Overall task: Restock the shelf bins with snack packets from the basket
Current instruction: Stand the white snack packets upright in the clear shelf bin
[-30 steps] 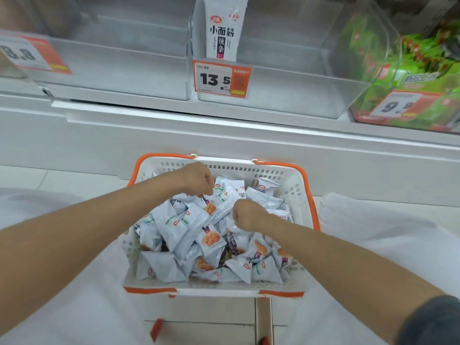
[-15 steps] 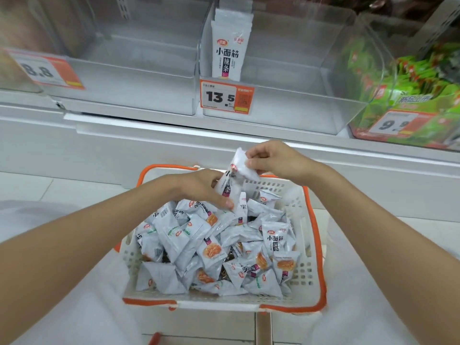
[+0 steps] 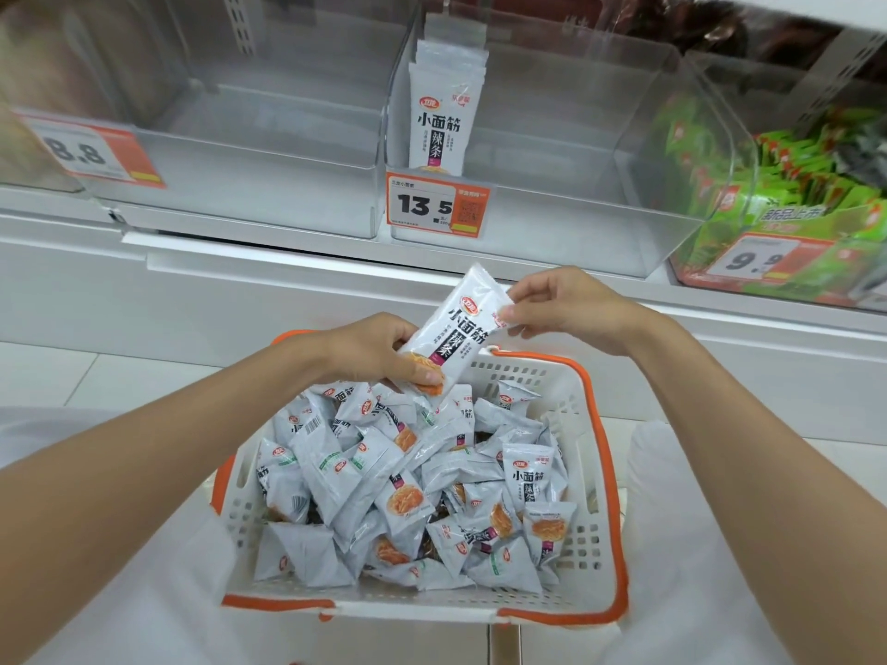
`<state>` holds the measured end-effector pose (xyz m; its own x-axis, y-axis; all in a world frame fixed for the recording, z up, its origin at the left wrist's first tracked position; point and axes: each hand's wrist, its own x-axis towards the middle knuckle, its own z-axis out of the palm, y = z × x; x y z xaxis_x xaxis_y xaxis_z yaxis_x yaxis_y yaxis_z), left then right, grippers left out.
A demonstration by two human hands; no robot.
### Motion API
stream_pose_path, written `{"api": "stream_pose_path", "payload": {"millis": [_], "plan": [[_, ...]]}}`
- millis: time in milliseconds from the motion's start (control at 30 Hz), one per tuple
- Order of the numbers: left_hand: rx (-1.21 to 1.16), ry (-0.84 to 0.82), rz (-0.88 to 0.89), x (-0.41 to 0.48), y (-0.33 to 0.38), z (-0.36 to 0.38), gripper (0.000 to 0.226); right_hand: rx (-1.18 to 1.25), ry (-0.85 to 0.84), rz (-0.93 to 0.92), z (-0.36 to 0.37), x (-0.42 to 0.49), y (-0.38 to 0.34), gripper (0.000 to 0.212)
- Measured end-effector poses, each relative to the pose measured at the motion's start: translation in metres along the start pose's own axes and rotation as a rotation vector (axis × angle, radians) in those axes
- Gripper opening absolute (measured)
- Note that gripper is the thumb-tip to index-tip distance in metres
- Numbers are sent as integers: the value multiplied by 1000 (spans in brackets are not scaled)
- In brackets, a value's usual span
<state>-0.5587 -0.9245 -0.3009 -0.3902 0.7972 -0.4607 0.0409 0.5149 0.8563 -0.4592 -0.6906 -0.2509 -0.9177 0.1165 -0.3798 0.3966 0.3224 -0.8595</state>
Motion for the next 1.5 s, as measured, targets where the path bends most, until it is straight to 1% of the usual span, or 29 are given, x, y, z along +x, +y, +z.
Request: {"api": "stream_pose_path", "payload": {"millis": [133,333,533,633,700,767,933,1000,1067,1133,1167,1267,1367,1433,1500], "plan": [[-22,-7,-13,-4,-4,-5,28,-22,22,-23,0,3,-4,25],[126,-22,-5,-7,0,-11,21,-98,33,-77,5,5,-11,16],[154,38,10,-12,7,-20,22,-48,60,-82,-4,3,-17,13],[181,20,12,-14,5,-19,24,-14,85,-106,5,6,-21,18],[196,0,13,-14,6,-17,26,25,96,-129,15,10,-25,13],[214,-12,13,-14,8,-15,26,45,131,-148,24,13,-29,8],[205,45,29,-12,9,-17,21,68,247,-183,25,17,-30,13],[197,65,36,-12,10,-20,21,70,219,-184,24,16,-31,10],[153,73,44,-12,11,-21,18,68,115,-135,18,12,-30,8],[91,77,49,-12,11,-23,16,-5,9,-54,12,7,-27,12],[73,79,49,-12,11,-23,16,-39,-15,-32,10,5,-26,12],[71,70,36,-10,9,-24,18,-43,10,-51,11,1,-25,6],[56,58,44,-10,12,-23,18,-45,54,-77,8,-1,-30,9],[82,89,66,-11,17,-25,18,-19,80,-92,7,-4,-36,10],[116,142,98,-13,25,-29,18,-6,119,-131,7,-9,-45,6]]}}
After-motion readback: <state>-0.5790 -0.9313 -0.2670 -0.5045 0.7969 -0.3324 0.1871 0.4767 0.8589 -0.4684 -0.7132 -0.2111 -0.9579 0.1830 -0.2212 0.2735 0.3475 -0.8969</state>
